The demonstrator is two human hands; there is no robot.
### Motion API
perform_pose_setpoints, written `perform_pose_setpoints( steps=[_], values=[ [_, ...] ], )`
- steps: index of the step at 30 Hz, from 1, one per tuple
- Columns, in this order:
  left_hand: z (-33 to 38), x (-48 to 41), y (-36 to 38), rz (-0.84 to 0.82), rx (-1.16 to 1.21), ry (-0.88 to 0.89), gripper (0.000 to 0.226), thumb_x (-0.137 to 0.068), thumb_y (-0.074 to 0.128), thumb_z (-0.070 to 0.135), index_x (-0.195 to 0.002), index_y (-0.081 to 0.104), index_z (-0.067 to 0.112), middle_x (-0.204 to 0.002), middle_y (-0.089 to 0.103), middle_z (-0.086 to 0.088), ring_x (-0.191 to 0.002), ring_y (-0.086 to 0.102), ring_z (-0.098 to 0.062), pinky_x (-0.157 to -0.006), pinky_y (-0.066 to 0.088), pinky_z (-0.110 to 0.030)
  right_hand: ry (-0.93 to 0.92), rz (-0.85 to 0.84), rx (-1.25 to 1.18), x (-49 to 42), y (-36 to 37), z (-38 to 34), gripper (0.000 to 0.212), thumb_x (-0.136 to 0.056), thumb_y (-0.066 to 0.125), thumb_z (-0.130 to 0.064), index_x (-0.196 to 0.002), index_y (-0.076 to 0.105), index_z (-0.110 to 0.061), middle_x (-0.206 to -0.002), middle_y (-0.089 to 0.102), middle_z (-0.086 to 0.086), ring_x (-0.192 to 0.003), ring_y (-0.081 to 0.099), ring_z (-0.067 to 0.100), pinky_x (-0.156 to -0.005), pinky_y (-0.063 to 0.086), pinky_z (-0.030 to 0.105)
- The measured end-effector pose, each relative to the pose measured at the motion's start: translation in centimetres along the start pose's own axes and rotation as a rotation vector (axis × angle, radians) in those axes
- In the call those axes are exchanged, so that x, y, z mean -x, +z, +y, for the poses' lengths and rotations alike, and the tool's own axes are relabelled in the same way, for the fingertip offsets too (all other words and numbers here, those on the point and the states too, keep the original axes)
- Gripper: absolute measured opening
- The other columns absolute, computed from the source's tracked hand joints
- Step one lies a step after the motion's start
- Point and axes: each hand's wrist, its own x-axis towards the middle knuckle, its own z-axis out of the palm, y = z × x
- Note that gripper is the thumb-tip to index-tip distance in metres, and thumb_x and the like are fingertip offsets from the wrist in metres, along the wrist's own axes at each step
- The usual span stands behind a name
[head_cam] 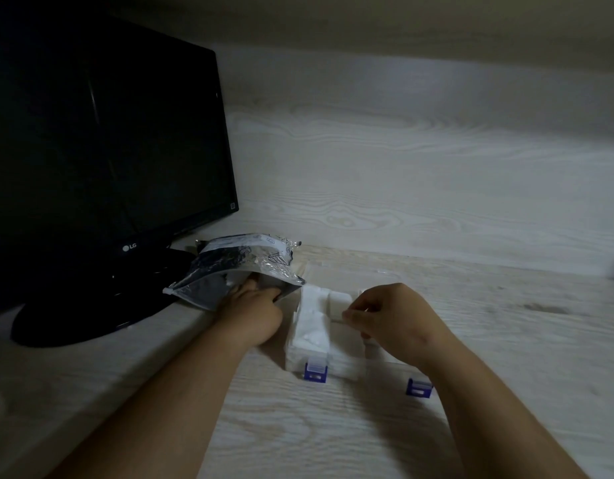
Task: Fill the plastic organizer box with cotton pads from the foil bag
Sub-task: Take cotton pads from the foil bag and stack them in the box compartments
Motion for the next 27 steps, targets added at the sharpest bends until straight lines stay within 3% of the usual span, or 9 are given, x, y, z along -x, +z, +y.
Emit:
perform_pose_setpoints(
  steps=[6, 13, 18, 27],
  values=[
    [0.01, 0.17, -0.12, -0.01, 0.015, -0.005, 0.064, -0.077, 0.035, 0.032, -0.14, 0.043, 0.03, -0.155, 0.028, -0.003, -0.139, 0.029, -0.029, -0.116, 0.024, -0.041, -0.006, 0.001, 0.007, -0.07, 0.06, -0.01, 0.016, -0.087, 0.067, -0.037, -0.082, 0.074, -0.023, -0.069, 0.071, -0.004, -0.066, 0.068, 0.011, -0.063, 0.053, 0.025],
    [0.47, 0.45, -0.11, 0.013, 0.005, -0.005, 0.051, -0.088, 0.045, 0.022, -0.138, 0.043, 0.024, -0.146, 0.032, -0.011, -0.136, 0.031, -0.033, -0.115, 0.024, -0.041, 0.009, 0.0, 0.007, -0.11, 0.09, 0.02, 0.016, -0.087, 0.067, -0.039, -0.081, 0.073, -0.025, -0.066, 0.069, -0.008, -0.057, 0.063, 0.005, -0.05, 0.044, 0.016],
    [0.78, 0.66, -0.06, 0.025, -0.069, 0.058, 0.042, -0.09, 0.041, 0.018, -0.131, 0.052, 0.018, -0.146, 0.036, -0.005, -0.132, 0.034, -0.028, -0.112, 0.028, -0.039, 0.004, -0.009, 0.0, -0.06, 0.13, 0.03, 0.016, -0.087, 0.067, -0.039, -0.082, 0.073, -0.026, -0.068, 0.07, -0.006, -0.062, 0.067, 0.009, -0.053, 0.049, 0.016],
    [0.87, 0.84, -0.15, 0.027, -0.085, 0.043, 0.044, -0.09, 0.041, 0.018, -0.133, 0.05, 0.017, -0.144, 0.04, -0.006, -0.132, 0.038, -0.028, -0.11, 0.031, -0.04, 0.01, -0.002, -0.014, 0.02, 0.05, -0.08, 0.017, -0.087, 0.067, -0.038, -0.081, 0.073, -0.024, -0.067, 0.07, -0.006, -0.063, 0.067, 0.01, -0.054, 0.048, 0.018]
  ],
)
